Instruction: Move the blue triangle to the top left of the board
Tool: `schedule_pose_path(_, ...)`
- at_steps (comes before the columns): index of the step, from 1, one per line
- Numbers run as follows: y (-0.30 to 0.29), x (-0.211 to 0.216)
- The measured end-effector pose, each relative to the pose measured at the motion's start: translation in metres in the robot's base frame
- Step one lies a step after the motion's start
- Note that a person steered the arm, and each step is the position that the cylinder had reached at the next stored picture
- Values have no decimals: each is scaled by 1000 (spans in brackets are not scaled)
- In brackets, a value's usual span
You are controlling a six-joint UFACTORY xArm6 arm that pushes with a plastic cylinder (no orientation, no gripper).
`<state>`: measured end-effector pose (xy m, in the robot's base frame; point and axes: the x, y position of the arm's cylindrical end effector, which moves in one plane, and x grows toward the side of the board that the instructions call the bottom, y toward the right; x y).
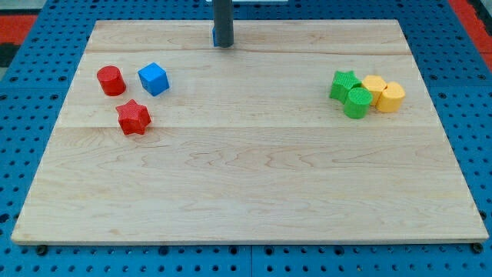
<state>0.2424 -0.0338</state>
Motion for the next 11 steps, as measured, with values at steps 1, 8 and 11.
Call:
schedule_pose_path(1, 44, -24)
schedule_pose_path(8, -138, -48)
schedule_pose_path(11, -144, -48)
